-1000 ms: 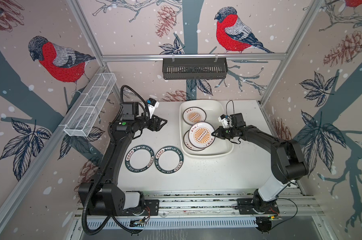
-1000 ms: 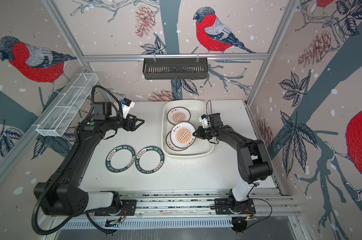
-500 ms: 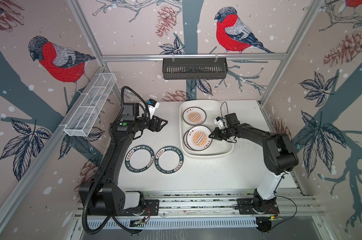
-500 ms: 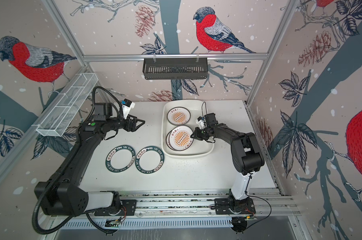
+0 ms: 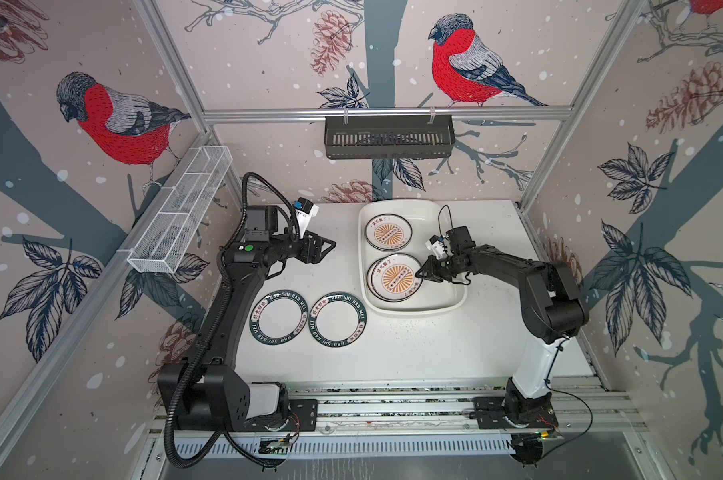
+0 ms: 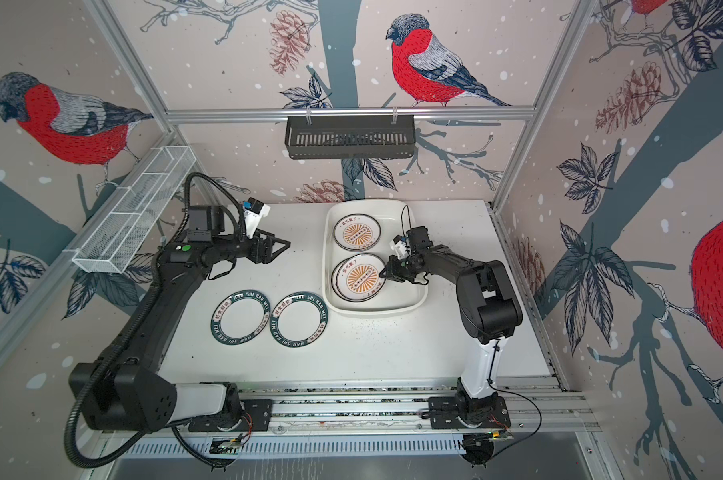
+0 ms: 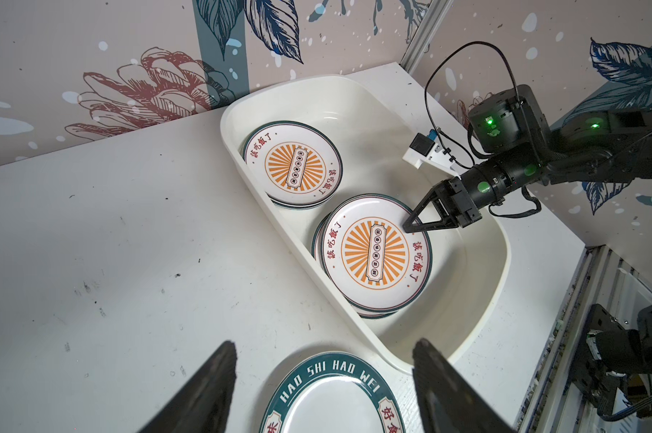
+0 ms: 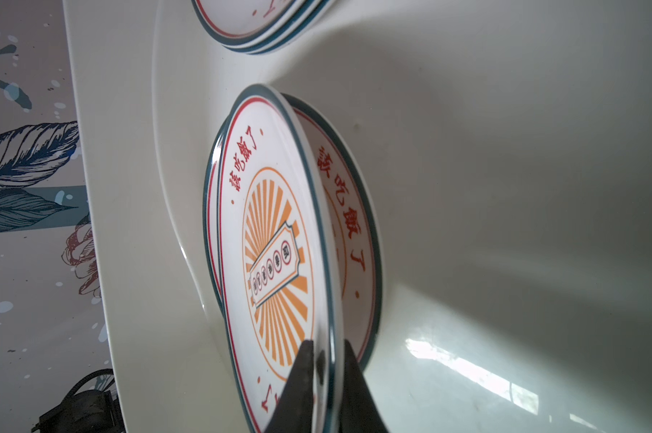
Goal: Place the plates into the plastic bin on the countertop
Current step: 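Settle the plate flat on the nearer stack, right gripper at its edge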
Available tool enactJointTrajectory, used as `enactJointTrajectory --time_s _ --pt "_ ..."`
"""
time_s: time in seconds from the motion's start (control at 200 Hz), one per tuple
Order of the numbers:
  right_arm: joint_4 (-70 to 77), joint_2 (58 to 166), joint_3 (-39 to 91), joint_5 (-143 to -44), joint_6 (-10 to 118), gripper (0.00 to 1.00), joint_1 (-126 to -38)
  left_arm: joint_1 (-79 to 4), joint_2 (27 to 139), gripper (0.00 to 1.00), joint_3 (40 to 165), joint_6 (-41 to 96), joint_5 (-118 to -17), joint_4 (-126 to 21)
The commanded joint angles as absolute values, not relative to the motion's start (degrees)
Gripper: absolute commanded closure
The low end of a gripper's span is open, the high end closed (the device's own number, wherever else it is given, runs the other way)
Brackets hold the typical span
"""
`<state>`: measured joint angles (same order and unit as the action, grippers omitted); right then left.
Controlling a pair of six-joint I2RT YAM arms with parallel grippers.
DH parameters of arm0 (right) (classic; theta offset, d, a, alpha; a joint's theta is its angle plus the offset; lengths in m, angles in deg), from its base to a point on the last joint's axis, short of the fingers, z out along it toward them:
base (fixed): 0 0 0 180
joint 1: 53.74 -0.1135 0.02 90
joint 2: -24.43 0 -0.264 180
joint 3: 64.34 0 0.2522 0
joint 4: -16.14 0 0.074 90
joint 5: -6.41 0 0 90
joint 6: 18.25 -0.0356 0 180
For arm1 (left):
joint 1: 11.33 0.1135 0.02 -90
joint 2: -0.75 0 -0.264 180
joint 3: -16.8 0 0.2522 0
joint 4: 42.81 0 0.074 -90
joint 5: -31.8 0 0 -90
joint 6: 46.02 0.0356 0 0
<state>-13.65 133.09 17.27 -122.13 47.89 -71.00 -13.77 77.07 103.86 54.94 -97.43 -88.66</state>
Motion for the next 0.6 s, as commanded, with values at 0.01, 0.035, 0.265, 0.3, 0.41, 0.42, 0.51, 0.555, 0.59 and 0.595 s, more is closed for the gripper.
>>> enactJointTrajectory --time_s 0.01,0.035,0.265,0.3,0.41,0.42,0.51,0.555,0.59,0.595 --pt "-14.56 133.67 17.88 -122.38 48.61 0.85 -71.11 -13.78 77.13 0.26 103.7 55.41 -98.68 -87.32" --pt "-14.66 133.73 18.0 -122.28 48.63 0.84 -71.13 -13.72 77.13 0.26 103.69 55.37 -98.71 -87.31" --pt "-15.33 134.38 18.1 -121.37 48.95 0.82 -71.31 -13.72 77.81 0.25 103.8 55.31 -99.26 -87.64" --pt "-15.51 134.45 18.09 -121.22 49.02 0.82 -71.39 -13.71 77.9 0.25 103.85 55.27 -99.33 -87.6" --pt "-16.07 134.51 18.08 -120.33 49.34 0.81 -71.46 -13.71 77.9 0.24 103.87 55.06 -99.36 -87.42" --pt "-16.21 134.54 18.13 -120.31 49.47 0.81 -71.49 -13.75 77.92 0.24 103.88 55.06 -99.34 -87.42" --pt "-16.42 134.64 18.11 -120.08 49.66 0.81 -71.43 -13.72 78.1 0.24 104.02 55.1 -99.36 -87.54" --pt "-16.62 134.65 18.1 -119.85 49.69 0.8 -71.49 -13.71 78.28 0.23 104.19 55.14 -99.16 -87.68" --pt "-16.69 134.68 18.21 -119.69 49.72 0.8 -71.56 -13.79 78.33 0.23 104.33 55.26 -99.08 -87.83" --pt "-16.69 134.66 18.18 -119.66 49.71 0.8 -71.53 -13.79 78.34 0.23 104.31 55.29 -99.08 -87.84"
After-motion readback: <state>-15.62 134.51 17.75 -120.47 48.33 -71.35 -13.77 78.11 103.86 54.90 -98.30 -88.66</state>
